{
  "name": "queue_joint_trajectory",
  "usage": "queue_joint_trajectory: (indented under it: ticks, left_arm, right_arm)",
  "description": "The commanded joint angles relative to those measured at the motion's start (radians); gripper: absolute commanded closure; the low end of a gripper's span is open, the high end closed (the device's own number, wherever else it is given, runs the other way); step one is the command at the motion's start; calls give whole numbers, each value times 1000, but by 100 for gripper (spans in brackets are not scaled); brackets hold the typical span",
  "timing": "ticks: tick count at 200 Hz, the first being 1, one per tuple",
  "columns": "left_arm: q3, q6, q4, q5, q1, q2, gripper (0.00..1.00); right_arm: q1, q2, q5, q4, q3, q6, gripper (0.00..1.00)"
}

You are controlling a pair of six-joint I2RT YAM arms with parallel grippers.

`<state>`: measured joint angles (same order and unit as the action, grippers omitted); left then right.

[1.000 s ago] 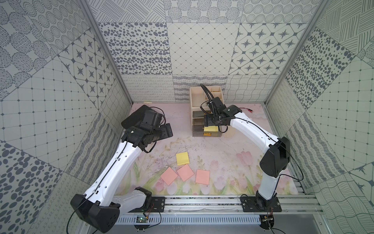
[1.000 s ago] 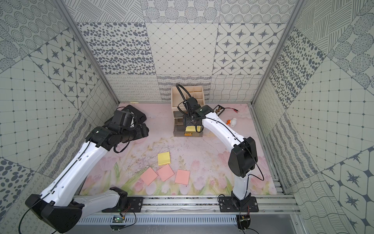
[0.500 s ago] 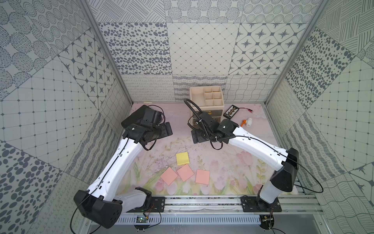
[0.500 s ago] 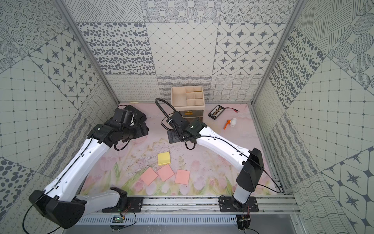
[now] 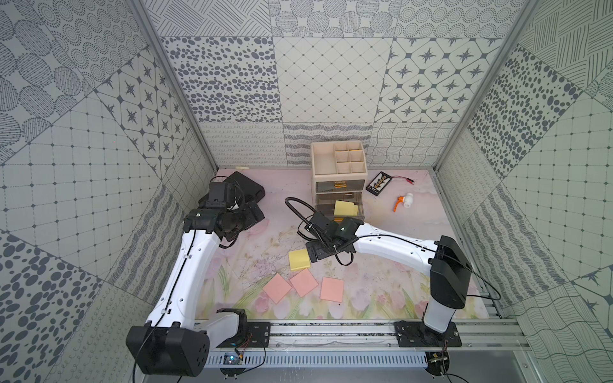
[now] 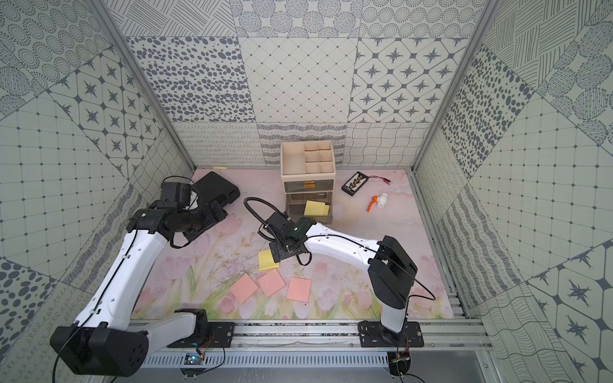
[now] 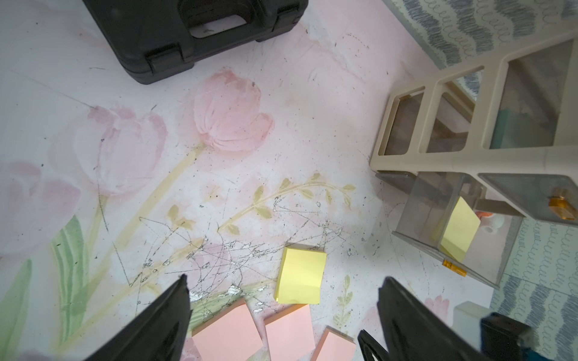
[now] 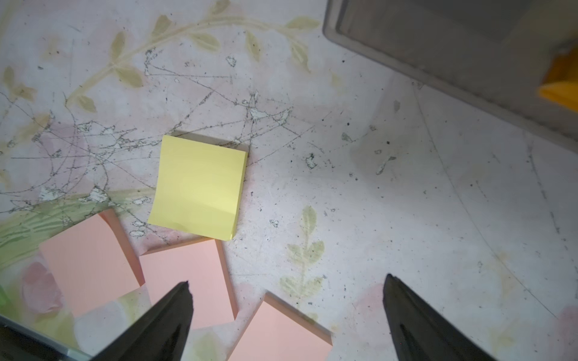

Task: Please put the sticky notes in the drawer by color
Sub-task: Pick up the sticky notes from the center of the board.

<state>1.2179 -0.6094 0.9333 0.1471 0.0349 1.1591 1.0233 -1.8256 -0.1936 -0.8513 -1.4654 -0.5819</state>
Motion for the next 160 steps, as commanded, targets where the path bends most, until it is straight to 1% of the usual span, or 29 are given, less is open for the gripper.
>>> queue_joint_trajectory:
  ticks: [1, 45, 77, 126, 160]
  left_arm:
    - [-10, -12, 53, 79, -83, -38, 4]
    - [-5, -15, 77, 115, -158, -93, 4]
    - [9, -30, 94, 150, -217, -131, 4]
    - [37, -43, 102, 167, -226, -163, 4]
    - [28, -43, 95, 169, -229, -168, 4]
  right_arm:
    - [27, -64, 34, 47, -76, -43, 1]
    - [79, -213, 29, -6, -225, -108, 1]
    - [81, -277, 61, 5, -248, -133, 1]
    - [81, -344, 39, -18, -281, -139, 1]
    - [81, -383, 50, -12, -317, -131, 1]
